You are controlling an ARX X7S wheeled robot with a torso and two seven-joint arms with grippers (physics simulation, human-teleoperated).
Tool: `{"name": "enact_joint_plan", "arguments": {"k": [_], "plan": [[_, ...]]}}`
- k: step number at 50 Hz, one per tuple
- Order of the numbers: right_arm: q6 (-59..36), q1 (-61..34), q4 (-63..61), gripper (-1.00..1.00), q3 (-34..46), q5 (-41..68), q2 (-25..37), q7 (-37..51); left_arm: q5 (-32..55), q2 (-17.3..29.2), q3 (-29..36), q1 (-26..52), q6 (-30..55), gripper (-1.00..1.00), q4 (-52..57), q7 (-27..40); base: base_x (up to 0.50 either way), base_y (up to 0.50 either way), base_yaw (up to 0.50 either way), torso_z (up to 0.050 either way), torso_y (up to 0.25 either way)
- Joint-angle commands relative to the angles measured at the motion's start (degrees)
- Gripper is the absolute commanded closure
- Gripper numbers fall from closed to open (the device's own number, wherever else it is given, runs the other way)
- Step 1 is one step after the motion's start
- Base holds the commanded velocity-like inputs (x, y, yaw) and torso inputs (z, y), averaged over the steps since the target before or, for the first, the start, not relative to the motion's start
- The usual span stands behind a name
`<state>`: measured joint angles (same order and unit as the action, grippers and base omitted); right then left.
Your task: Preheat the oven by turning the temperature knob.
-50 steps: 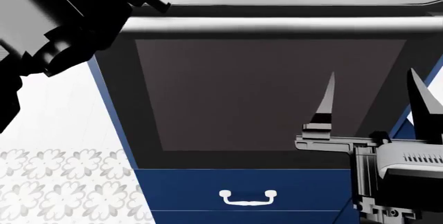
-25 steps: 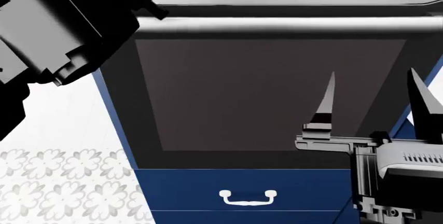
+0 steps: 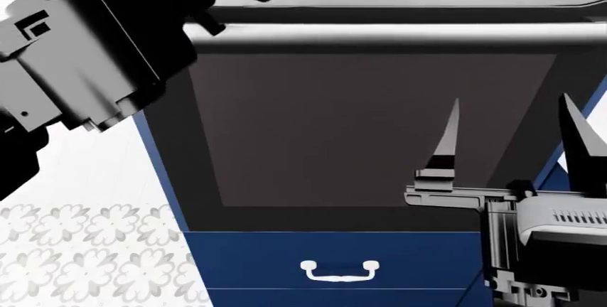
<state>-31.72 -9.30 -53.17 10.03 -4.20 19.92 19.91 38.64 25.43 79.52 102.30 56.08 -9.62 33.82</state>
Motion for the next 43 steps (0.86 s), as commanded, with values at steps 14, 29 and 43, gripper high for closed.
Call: {"name": "enact_joint_plan", "arguments": {"k": [14, 29, 43], "plan": [[-0.33, -0.01, -0.72, -1.0, -0.14, 0.3, 0.27, 0.17, -9.4, -1.16, 7.41, 0.98, 0.18, 1.0, 1.26, -1.88, 0.01, 0.0, -0.01, 0.001, 0.0], [-0.27, -0.01, -0.69, -1.0, -0.24, 0.53, 0.5, 0.29, -14.06, -1.68, 13.21, 1.52, 0.68, 1.0, 2.24, -1.46, 0.01, 0.0, 0.0, 0.001, 0.0], [-0.31, -0.22, -0.7, -1.0, -0.23, 0.65, 0.61, 0.47, -16.84, -2.56, 17.2, 1.35, 1.77, 1.0, 2.94, -1.12, 0.0, 0.0, -0.01, 0.0, 0.0]]}}
